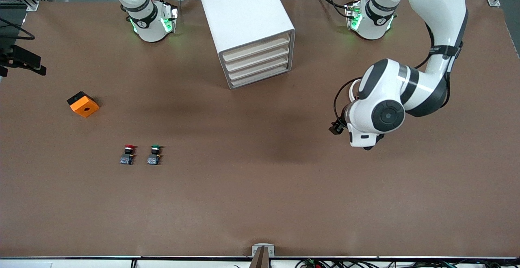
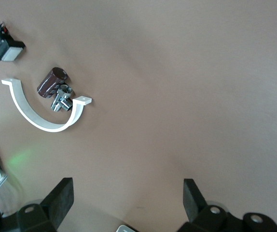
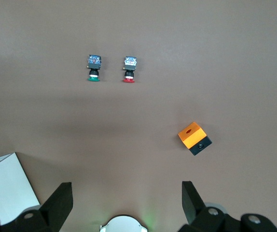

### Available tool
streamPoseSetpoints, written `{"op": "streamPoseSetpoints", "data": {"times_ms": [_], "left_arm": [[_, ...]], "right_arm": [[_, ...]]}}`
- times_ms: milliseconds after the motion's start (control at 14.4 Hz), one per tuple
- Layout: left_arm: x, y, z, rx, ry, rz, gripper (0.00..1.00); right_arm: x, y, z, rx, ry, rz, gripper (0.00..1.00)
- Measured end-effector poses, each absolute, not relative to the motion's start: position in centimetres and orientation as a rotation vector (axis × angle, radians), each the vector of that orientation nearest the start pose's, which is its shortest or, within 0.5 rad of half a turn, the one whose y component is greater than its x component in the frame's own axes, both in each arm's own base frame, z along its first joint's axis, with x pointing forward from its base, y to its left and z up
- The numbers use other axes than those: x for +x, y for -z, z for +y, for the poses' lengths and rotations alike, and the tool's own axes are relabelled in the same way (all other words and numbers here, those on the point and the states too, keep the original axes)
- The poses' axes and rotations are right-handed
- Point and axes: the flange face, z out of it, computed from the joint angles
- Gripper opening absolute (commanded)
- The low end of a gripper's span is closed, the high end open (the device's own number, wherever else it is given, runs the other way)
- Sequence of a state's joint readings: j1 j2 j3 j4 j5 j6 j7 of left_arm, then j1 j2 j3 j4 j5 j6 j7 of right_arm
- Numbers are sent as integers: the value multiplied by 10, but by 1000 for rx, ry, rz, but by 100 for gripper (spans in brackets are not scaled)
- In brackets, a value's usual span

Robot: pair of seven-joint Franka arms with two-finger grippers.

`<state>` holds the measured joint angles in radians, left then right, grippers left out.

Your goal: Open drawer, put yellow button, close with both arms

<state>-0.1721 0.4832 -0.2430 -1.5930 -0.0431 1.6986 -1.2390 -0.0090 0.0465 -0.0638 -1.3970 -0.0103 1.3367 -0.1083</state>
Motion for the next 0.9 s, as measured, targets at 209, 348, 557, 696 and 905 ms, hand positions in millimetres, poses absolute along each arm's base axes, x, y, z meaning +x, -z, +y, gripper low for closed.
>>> {"op": "streamPoseSetpoints", "data": {"times_ms": [209,348,557,696,905], "left_arm": [[587,-314,-250,-2580,-569,-1296,100],[586,-301,-250,-2524,-581,-1351,100],[593,-304,-244,-2519,-568,-1378,100],[610,-322,-230,-2536,-492,-1407,100],[633,-354,-201,-2604,-355,-1353,100]], "right_arm": [[529,-663,-40,-3139,-147,-54,100],[522,-663,-39,-3138,-131,-56,100],[514,-661,-39,-3138,-82,-59,100],[510,-662,-37,-3138,-61,-63,100],[507,-667,-32,-3139,-36,-77,100]]}}
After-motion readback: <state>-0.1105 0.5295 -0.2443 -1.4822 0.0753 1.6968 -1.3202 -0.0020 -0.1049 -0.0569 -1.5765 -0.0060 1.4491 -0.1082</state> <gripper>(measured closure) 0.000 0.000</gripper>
